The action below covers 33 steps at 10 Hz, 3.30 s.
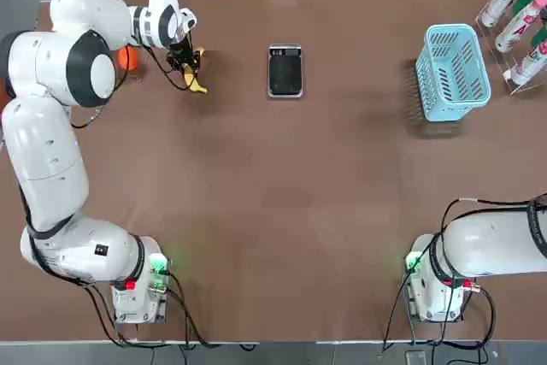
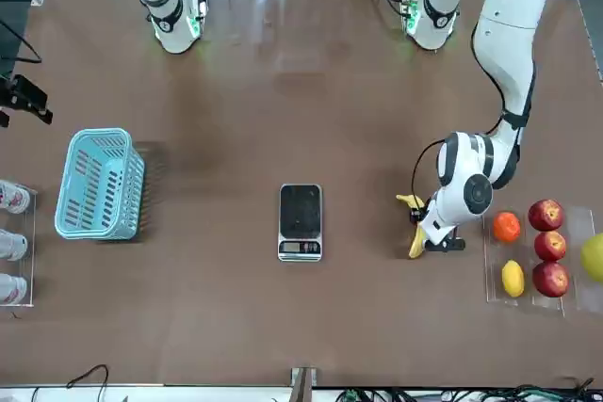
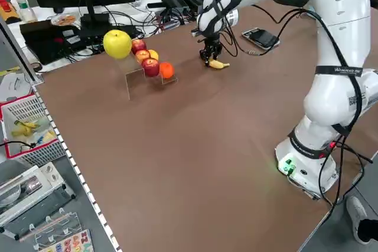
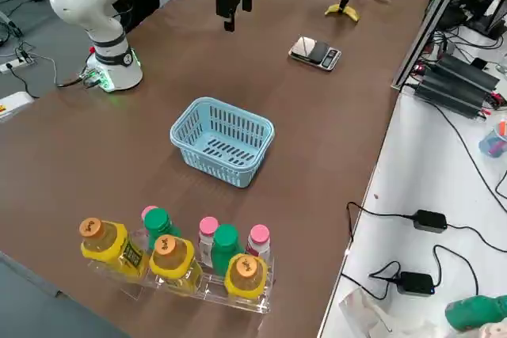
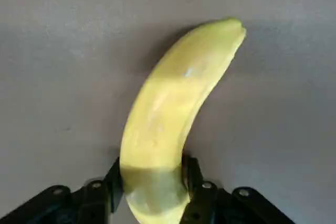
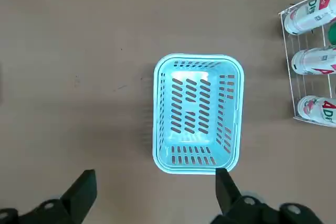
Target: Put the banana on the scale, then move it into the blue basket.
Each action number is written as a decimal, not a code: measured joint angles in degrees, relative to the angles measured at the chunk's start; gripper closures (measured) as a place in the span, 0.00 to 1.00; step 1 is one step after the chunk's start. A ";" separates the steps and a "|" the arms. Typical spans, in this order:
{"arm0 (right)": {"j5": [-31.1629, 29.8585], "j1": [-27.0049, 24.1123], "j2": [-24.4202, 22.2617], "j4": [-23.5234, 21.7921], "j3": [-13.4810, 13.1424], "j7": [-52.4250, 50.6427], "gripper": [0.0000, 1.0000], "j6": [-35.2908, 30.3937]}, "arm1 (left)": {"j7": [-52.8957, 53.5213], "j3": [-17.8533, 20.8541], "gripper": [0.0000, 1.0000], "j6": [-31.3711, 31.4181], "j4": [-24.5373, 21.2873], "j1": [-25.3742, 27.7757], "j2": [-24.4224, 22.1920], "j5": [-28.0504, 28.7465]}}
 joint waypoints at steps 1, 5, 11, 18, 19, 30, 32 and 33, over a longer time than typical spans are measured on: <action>0.00 0.00 0.03 0.00 0.00 0.00 0.00 0.00 | 0.00 0.01 0.63 -0.07 0.32 0.17 -0.09 0.00; 0.00 0.03 0.30 -0.04 0.06 0.00 0.00 0.06 | -7.26 -2.12 0.74 -18.13 9.99 -0.06 -5.82 -0.03; 0.00 0.19 0.81 -0.09 0.19 0.00 0.00 0.09 | -40.42 -11.58 0.73 -18.75 28.24 -11.29 2.33 -0.04; 0.00 0.26 1.24 -0.21 0.24 -0.09 0.00 0.10 | -60.56 -7.75 0.71 1.32 31.04 -25.23 15.34 -0.03; 0.00 0.34 1.35 -0.22 0.28 -0.10 0.00 0.10 | -60.58 -7.66 0.70 0.35 31.33 -24.99 15.33 -0.03; -0.12 0.73 1.43 -0.23 0.11 -0.10 0.00 0.16 | -62.36 -7.49 0.00 -7.91 33.01 -24.21 12.32 -0.06; -0.12 0.74 1.43 -0.24 0.15 -0.10 0.00 0.30 | -61.99 -7.50 0.00 -15.44 33.82 -20.05 5.63 -0.06; -0.12 0.77 1.43 -0.19 0.23 -0.11 0.00 0.44 | -61.37 -7.47 0.00 -19.70 33.88 -17.50 1.95 -0.06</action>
